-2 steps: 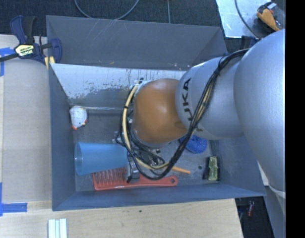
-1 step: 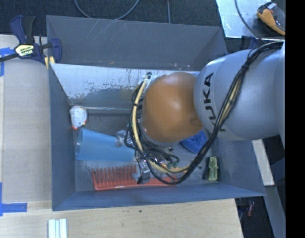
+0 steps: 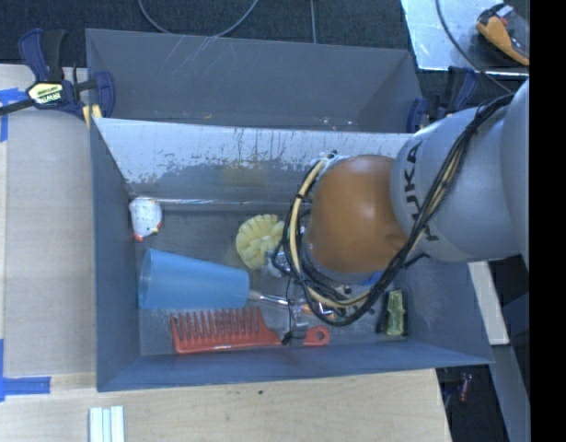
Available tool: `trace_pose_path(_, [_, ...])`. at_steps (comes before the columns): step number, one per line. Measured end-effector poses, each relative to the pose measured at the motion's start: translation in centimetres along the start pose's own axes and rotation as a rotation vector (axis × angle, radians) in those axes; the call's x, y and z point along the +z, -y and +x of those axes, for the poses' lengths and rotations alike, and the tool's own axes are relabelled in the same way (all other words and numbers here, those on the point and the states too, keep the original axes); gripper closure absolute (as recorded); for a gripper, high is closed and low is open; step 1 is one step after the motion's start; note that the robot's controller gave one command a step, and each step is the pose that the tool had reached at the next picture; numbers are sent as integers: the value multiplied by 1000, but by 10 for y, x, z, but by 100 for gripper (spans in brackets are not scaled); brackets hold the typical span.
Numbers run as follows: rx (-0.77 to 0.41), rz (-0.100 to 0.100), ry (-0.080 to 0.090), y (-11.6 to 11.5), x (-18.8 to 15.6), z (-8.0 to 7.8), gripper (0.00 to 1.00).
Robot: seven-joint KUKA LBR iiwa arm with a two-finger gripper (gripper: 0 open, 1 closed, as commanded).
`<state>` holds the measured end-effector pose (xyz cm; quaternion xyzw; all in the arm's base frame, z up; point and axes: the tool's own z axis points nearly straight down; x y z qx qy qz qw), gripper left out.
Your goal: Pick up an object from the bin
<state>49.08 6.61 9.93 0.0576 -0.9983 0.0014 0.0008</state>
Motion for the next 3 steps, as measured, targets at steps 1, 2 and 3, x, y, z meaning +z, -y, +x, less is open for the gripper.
trace_pose_path(1, [-375,-3,16,-4,29,3,0])
trace_pose_path(2, [-72,0,9,-63,28,-12,100])
trace_pose_path(3, [-71,-1,9,-63,28,-12,100])
